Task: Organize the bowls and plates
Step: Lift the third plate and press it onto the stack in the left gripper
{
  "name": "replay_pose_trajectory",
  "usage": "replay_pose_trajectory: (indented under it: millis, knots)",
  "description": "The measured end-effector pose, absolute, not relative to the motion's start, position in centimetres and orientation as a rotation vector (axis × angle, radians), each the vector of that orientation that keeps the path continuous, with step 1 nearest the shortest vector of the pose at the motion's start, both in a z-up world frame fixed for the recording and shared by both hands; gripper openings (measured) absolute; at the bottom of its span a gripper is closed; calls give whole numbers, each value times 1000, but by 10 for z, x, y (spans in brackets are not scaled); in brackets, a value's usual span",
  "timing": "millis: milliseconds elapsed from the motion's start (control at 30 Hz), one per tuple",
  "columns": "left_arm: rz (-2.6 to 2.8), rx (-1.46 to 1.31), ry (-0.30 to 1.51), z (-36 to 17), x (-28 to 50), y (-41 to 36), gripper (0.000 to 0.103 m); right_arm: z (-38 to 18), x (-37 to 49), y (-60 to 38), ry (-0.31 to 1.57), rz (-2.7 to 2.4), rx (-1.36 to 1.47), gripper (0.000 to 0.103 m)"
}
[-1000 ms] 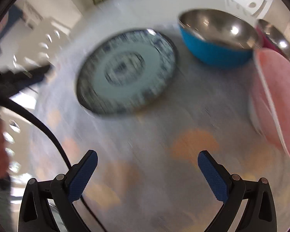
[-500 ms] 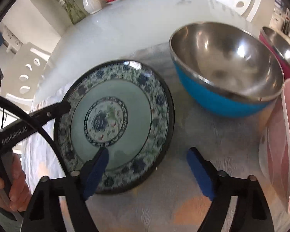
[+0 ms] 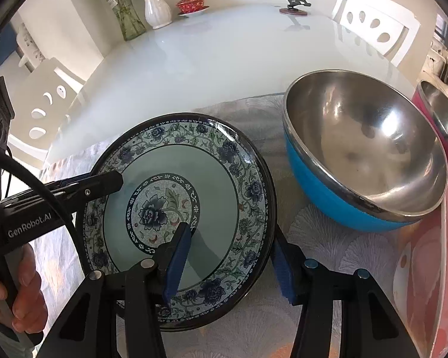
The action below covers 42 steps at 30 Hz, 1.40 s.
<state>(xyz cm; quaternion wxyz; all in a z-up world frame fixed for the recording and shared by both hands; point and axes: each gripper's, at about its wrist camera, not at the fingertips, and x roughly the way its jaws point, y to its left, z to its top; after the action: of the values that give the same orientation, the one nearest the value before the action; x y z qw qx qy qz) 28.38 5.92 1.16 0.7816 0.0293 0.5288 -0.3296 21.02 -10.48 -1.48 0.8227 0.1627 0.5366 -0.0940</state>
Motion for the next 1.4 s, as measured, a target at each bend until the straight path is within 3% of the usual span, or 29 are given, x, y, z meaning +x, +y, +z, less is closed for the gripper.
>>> replay_pose_trajectory:
  millis: [233, 700, 1100, 1400]
  knots:
    - [-667, 46, 1111, 42, 262, 83, 29, 16, 192, -98, 1130, -131, 340, 51]
    - [-637, 61, 985, 132, 137, 139, 29, 117, 85, -47, 1056, -90, 354, 51]
    - [-539, -77, 955, 148, 45, 191, 29, 145, -5, 4, 1034, -2, 298, 51]
    - [-356, -177, 1025, 129, -23, 229, 29, 132, -46, 33, 1100, 168, 264, 52]
